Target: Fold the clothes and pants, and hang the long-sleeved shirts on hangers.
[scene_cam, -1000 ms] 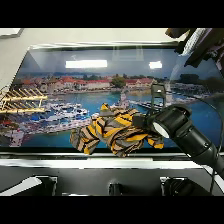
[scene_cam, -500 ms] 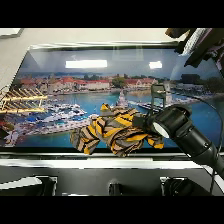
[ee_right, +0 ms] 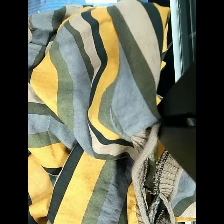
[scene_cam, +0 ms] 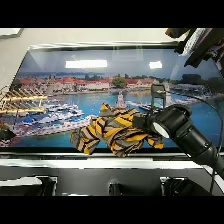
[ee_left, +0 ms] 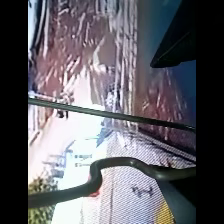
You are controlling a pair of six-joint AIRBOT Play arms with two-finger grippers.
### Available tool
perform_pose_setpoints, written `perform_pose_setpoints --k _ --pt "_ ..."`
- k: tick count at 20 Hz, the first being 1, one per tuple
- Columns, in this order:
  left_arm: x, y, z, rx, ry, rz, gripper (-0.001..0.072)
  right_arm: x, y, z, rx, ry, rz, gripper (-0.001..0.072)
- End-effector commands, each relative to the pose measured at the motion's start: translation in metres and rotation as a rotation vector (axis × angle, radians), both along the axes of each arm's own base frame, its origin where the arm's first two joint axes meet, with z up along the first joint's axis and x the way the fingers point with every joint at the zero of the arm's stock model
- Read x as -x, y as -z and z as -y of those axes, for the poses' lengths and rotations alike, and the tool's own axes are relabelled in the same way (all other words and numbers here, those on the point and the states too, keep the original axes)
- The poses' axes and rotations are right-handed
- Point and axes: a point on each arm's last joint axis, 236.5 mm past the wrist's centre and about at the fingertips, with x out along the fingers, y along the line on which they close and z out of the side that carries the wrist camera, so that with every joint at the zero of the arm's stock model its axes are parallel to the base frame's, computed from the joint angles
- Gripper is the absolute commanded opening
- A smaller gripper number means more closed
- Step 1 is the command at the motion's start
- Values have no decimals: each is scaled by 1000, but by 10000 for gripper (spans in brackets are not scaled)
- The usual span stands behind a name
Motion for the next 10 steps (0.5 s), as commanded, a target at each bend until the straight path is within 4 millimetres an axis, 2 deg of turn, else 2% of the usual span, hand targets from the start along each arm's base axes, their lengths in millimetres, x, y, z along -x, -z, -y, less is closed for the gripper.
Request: perform_pose_setpoints --k 1,2,3,4,5,8,10 --pt "1 10 2 11 27 -12 707 0 0 0 3 0 0 29" --pt "2 13 4 20 28 -17 705 0 0 1 3 0 0 29" --pt "3 15 5 29 29 -22 609 0 0 0 3 0 0 29" --pt "3 16 6 32 30 -24 386 0 0 1 3 0 -1 29" --pt "3 15 6 32 30 -23 210 0 0 1 3 0 0 29" --pt "2 12 11 53 34 -20 33 0 0 1 4 0 1 29" --pt "-4 4 12 44 35 2 20 -1 0 1 6 1 2 29"
